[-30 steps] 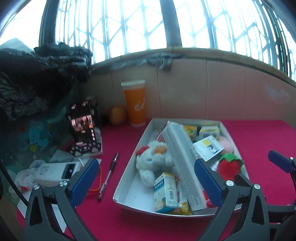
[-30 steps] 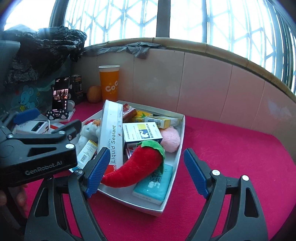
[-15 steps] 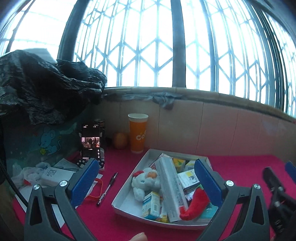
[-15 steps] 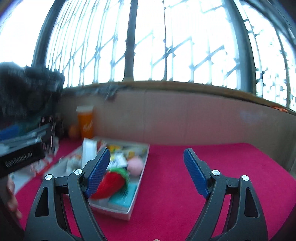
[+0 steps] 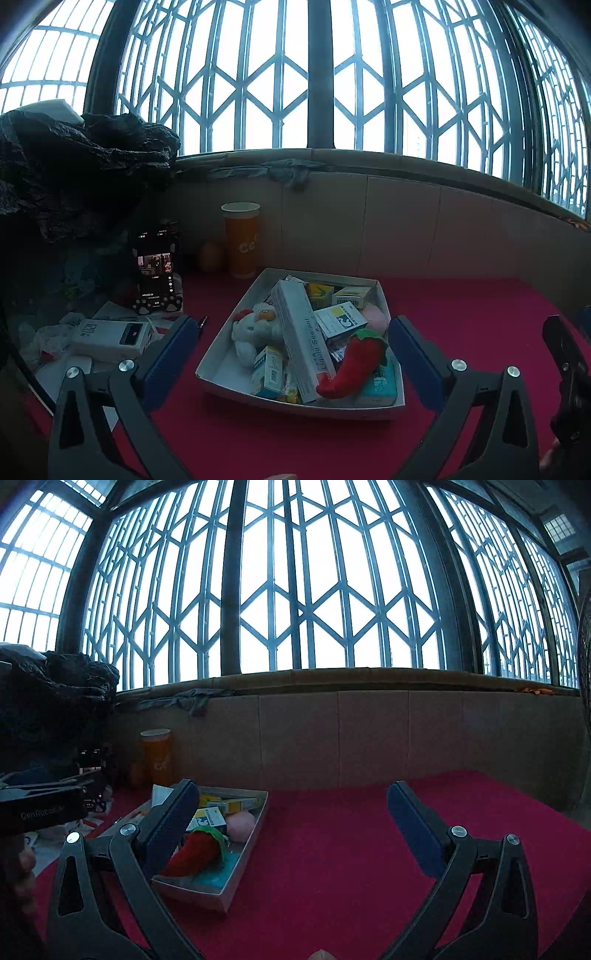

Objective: Organize objects

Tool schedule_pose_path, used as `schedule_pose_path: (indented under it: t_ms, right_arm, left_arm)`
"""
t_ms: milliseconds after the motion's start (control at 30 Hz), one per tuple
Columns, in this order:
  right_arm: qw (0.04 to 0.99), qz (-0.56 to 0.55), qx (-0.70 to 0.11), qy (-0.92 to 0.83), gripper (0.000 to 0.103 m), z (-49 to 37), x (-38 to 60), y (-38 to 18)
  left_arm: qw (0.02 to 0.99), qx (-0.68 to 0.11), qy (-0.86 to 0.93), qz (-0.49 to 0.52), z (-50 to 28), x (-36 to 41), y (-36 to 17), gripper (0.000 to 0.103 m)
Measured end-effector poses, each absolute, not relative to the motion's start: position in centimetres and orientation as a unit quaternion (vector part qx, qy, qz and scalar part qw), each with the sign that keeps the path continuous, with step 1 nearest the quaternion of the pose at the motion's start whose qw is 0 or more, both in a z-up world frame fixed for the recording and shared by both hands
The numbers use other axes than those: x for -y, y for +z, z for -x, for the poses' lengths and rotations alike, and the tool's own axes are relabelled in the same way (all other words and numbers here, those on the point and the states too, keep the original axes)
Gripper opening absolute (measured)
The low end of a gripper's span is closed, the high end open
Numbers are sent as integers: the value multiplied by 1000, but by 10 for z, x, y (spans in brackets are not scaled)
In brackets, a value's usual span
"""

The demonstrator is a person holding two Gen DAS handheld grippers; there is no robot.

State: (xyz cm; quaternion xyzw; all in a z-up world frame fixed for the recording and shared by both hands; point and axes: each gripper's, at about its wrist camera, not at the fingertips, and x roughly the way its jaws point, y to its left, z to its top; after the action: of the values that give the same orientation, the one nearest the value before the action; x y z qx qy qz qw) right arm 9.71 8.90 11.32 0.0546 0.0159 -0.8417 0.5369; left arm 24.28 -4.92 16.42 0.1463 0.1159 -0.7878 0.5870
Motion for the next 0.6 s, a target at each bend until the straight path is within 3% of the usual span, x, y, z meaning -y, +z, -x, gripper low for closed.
schedule_pose_path:
  t_ms: [333,600]
  right_arm:
    - [520,-94,-13,-849,103,-82,-121,111]
    - [523,-89,-21,-848,103,-88,-126,112]
  left_arm:
    - [600,-153,-771,-151,-251,26,168,103]
    - [586,-137,-779,-174,-242,17,165,103]
